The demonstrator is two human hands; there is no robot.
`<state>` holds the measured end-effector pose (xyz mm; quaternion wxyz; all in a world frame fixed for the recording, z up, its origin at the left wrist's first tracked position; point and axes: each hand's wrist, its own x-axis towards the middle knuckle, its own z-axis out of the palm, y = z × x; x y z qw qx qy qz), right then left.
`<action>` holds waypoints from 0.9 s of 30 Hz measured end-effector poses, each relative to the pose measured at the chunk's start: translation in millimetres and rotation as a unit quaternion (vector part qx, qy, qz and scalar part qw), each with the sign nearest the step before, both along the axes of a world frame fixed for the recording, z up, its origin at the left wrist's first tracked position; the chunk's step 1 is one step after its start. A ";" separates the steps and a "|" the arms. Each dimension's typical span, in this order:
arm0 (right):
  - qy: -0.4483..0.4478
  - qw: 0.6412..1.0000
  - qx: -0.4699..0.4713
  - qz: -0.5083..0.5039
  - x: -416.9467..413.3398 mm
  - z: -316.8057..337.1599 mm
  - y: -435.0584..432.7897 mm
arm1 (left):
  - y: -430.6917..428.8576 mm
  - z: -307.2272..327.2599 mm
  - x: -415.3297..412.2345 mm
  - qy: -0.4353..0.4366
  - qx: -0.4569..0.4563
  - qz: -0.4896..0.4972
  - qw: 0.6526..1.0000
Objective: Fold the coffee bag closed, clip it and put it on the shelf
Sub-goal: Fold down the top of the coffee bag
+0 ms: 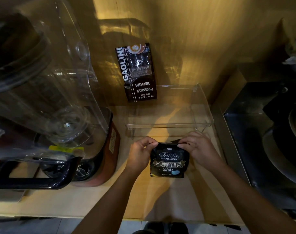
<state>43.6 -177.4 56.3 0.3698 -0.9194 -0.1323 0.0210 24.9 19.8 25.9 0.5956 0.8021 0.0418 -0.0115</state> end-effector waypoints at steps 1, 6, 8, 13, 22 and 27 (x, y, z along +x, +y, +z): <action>-0.024 1.000 -0.012 0.009 -0.8 1.7 3.6 | -0.9 0.9 -1.1 -0.009 0.000 -0.006 1.000; -0.097 0.990 -0.069 0.075 -0.3 -2.1 34.7 | -4.6 5.1 -2.7 -0.034 -0.001 -0.030 0.999; -0.102 0.988 -0.085 0.082 1.7 -4.7 40.7 | -2.3 6.5 -3.9 -0.035 0.005 -0.037 0.999; -0.103 0.988 -0.086 0.078 1.5 -6.1 43.3 | -0.6 3.0 -7.1 -0.045 0.022 -0.027 0.998; -0.087 0.990 -0.085 0.078 3.8 -0.7 -2.4 | 1.0 -5.8 -9.1 -0.024 0.006 0.017 1.000; -0.066 0.992 -0.101 0.032 1.6 -3.4 -8.1 | 3.2 -3.2 -7.8 -0.024 0.021 0.005 0.999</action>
